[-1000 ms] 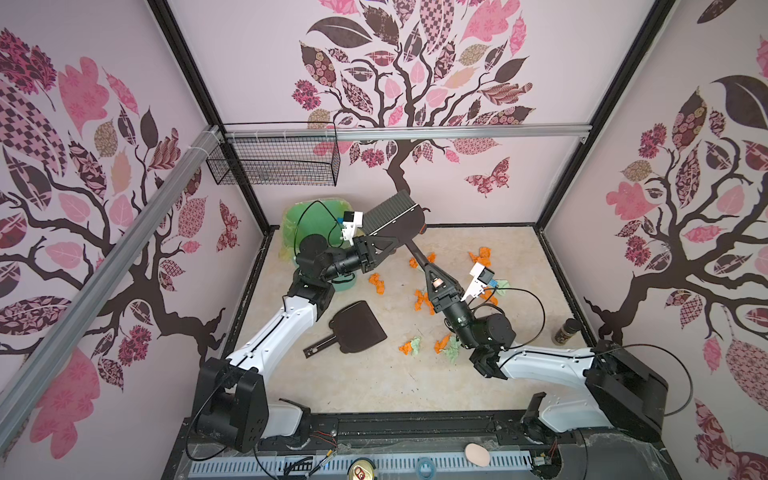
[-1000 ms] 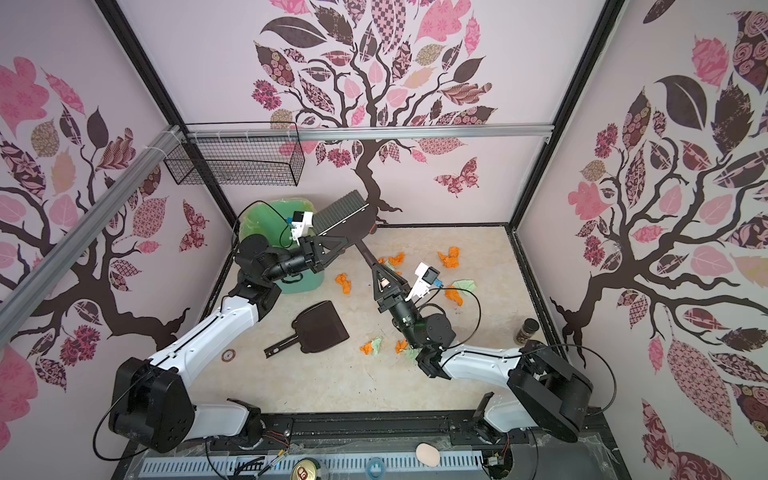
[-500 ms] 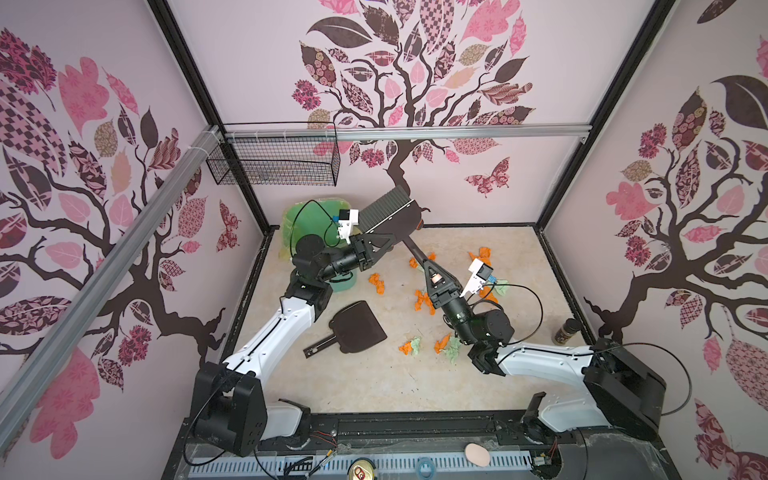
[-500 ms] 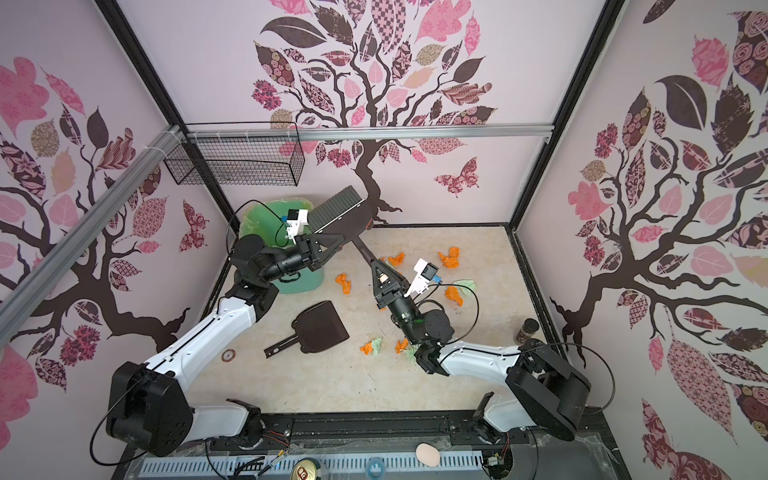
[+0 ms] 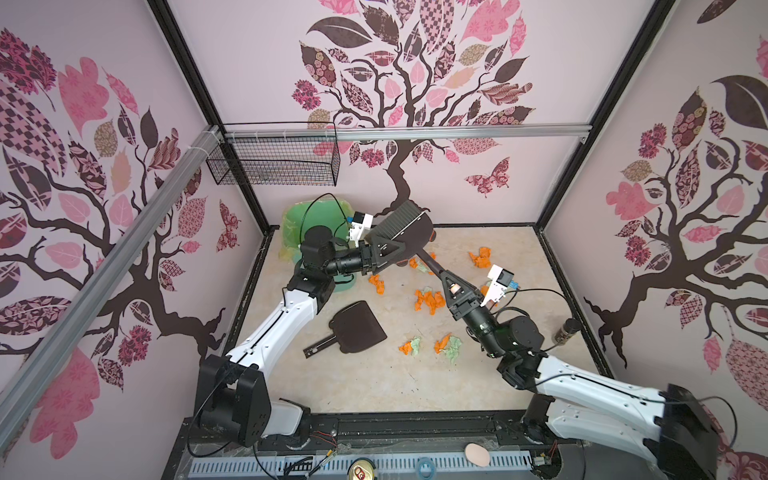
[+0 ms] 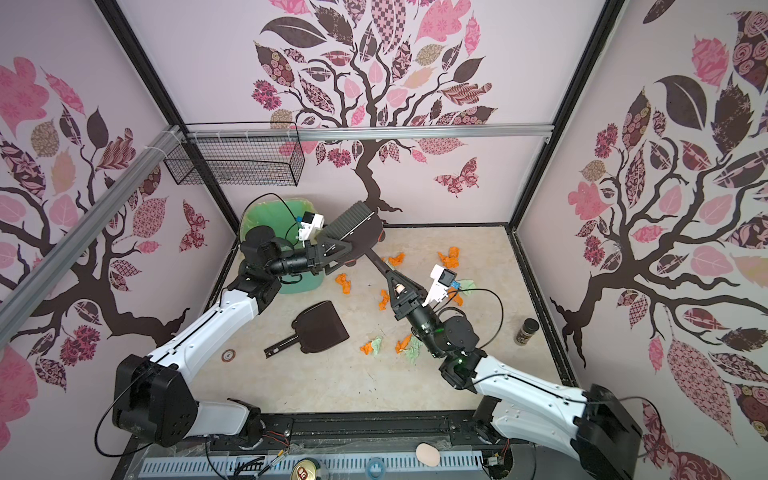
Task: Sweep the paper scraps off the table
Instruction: 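Carry the brush to the scraps with right gripper while left grasps dustpan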
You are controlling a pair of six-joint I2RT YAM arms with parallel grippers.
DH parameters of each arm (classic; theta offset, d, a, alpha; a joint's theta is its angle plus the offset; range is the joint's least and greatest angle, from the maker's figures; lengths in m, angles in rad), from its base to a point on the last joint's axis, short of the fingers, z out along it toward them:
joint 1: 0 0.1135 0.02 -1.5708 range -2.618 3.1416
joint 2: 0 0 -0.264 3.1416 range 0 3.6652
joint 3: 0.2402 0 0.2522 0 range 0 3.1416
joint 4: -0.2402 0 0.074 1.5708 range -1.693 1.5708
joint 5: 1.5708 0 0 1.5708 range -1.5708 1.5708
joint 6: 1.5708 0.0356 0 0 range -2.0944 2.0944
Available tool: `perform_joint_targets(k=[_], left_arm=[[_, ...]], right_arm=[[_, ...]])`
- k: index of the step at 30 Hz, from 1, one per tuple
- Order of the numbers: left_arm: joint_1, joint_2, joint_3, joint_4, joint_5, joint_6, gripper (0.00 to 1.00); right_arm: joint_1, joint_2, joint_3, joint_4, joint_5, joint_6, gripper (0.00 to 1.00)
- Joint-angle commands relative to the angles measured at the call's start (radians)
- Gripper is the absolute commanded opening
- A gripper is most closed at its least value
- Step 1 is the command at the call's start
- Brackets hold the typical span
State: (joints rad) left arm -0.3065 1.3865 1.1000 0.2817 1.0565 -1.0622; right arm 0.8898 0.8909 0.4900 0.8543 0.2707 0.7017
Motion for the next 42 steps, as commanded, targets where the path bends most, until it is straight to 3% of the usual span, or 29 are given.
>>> perform_joint_targets(k=[1,3,5,8,13,18,21,26,29,37,42], left_arm=[[0.027,-0.020,0.049,-0.089,0.107,0.113,0.97],[0.048,-0.058,0.095,-0.357,0.121,0.314,0.97],[0.069,-0.104,0.189,-0.746,0.073,0.668,0.97],[0.085,-0.181,0.289,-1.180,-0.141,1.127,0.97],[0.097,-0.323,0.275,-1.415,-0.571,1.644,0.97],[0.117,-0.477,0.015,-1.390,-0.859,2.105,0.97],[0.170,-0.498,-0.078,-1.422,-0.859,2.221,0.97],[0.372,-0.467,-0.243,-1.434,-0.837,2.488,0.92],[0.457,-0.443,-0.333,-1.396,-0.843,2.589,0.91],[0.468,-0.396,-0.450,-1.284,-0.779,2.621,0.90],[0.468,-0.329,-0.485,-1.194,-0.812,2.636,0.89]], right_arm=[[0.005,-0.181,0.050,-0.391,0.087,-0.069,0.05],[0.006,-0.270,0.084,-0.576,0.142,-0.090,0.05],[0.006,-0.338,0.132,-0.780,0.205,-0.099,0.04],[0.006,-0.375,0.217,-1.056,0.301,-0.085,0.04],[0.006,-0.255,0.386,-1.404,0.436,-0.089,0.05],[0.005,-0.010,0.599,-1.625,0.521,-0.133,0.05],[0.006,0.075,0.680,-1.650,0.529,-0.163,0.04],[0.005,0.199,0.830,-1.760,0.547,-0.189,0.05],[0.006,0.266,0.908,-1.826,0.556,-0.211,0.04],[0.002,0.374,1.007,-1.871,0.518,-0.245,0.05],[-0.030,0.432,1.044,-1.924,0.433,-0.260,0.05]])
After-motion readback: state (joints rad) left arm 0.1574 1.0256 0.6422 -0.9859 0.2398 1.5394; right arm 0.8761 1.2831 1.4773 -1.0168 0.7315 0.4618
